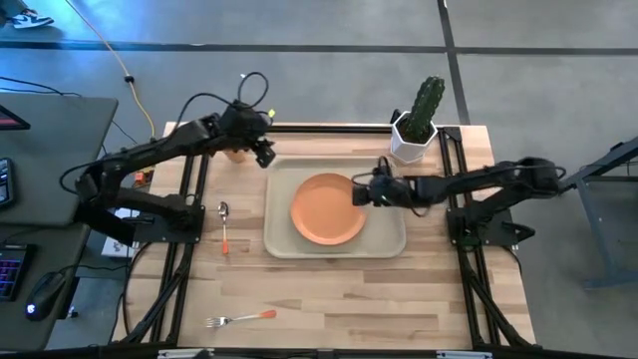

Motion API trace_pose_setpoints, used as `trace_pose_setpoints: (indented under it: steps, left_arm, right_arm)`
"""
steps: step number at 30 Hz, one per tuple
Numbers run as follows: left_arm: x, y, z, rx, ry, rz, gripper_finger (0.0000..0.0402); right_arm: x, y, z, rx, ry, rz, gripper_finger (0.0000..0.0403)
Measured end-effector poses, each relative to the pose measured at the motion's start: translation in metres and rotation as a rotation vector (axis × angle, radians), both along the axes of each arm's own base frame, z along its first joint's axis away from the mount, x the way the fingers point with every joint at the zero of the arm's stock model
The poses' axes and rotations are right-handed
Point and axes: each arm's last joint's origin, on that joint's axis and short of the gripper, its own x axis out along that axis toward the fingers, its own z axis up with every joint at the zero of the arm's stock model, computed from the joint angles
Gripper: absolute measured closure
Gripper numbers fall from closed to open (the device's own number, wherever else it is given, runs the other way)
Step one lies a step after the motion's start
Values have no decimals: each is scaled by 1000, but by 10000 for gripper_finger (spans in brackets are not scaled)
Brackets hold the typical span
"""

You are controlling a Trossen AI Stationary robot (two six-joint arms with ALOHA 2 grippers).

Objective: Pick and place plate/cup/fork/spoon on tray
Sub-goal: Put the orange cup on the gray tray to the top left of the orange plate

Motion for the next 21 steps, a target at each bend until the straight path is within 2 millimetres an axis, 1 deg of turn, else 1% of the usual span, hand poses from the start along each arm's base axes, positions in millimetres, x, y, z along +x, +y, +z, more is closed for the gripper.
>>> trace_pose_setpoints:
  steps: [3,6,8,10,13,16,18,21]
  left_arm:
    - [-10,-3,1,4,46,75,215]
    - [-15,-1,0,-24,52,115,215]
    - [-17,6,-2,-30,48,144,215]
    - [-19,18,-5,-45,34,179,215]
    - [-32,36,-10,-103,19,262,215]
    - [-45,48,-14,-149,2,382,216]
    - [-53,52,-12,-169,-28,455,216]
    - [-64,57,-13,-187,-42,555,216]
  right_arm:
    - [20,-16,6,-27,15,63,228]
    - [40,-27,22,-67,22,122,230]
    - [50,-31,35,-101,51,162,231]
    - [57,-37,47,-141,93,201,231]
    - [62,-48,63,-195,152,261,231]
    - [60,-60,77,-219,167,307,231]
    - [57,-69,81,-230,187,328,231]
    - [50,-83,82,-223,203,352,231]
